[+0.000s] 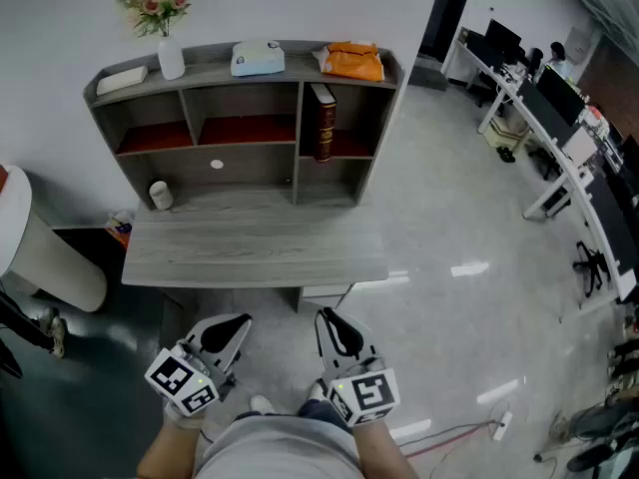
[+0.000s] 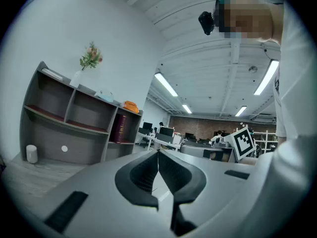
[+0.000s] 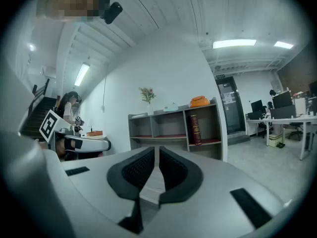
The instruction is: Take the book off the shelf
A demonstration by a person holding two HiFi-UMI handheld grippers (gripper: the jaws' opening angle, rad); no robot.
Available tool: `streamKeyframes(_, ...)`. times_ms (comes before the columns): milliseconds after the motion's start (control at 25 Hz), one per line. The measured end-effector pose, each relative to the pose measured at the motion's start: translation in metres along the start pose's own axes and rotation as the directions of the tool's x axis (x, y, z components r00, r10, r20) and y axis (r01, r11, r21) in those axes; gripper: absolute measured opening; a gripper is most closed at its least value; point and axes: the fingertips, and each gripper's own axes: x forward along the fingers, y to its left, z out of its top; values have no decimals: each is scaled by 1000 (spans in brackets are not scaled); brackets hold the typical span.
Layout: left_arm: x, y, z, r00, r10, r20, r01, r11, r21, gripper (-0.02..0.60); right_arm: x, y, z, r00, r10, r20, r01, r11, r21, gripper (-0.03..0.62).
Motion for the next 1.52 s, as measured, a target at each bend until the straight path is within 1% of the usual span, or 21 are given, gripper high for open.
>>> streamKeyframes(280, 24, -14, -3, 1000, 15, -9, -15, 1000, -1, 15, -7, -27, 4, 1000, 17, 10, -18, 1000, 11, 40)
streamKeyframes(440, 39, -21, -5, 1000, 23, -12, -23, 1000, 5, 15, -10, -43, 7, 999, 32, 37, -33, 999, 27, 40)
streamKeyframes(560, 55, -28, -4, 1000, 28, -14, -28, 1000, 12, 15, -15, -59, 14, 997, 43, 67, -48, 996, 76, 40)
streamKeyframes(960, 107, -56, -11, 998, 59, -19, -59, 998, 33, 15, -37, -124, 20, 994, 45, 99, -54, 994, 92, 40)
streamKeyframes(1280, 128, -50, -21, 998, 64, -29, -63, 998, 5, 15, -31, -148, 9, 996, 30, 85, -40, 992, 118, 40)
streamKeyframes(1520, 146, -21, -21, 998, 49, -30, -50, 999, -18, 15, 1, -159, 7, 998, 15, 68, -22, 993, 112, 40)
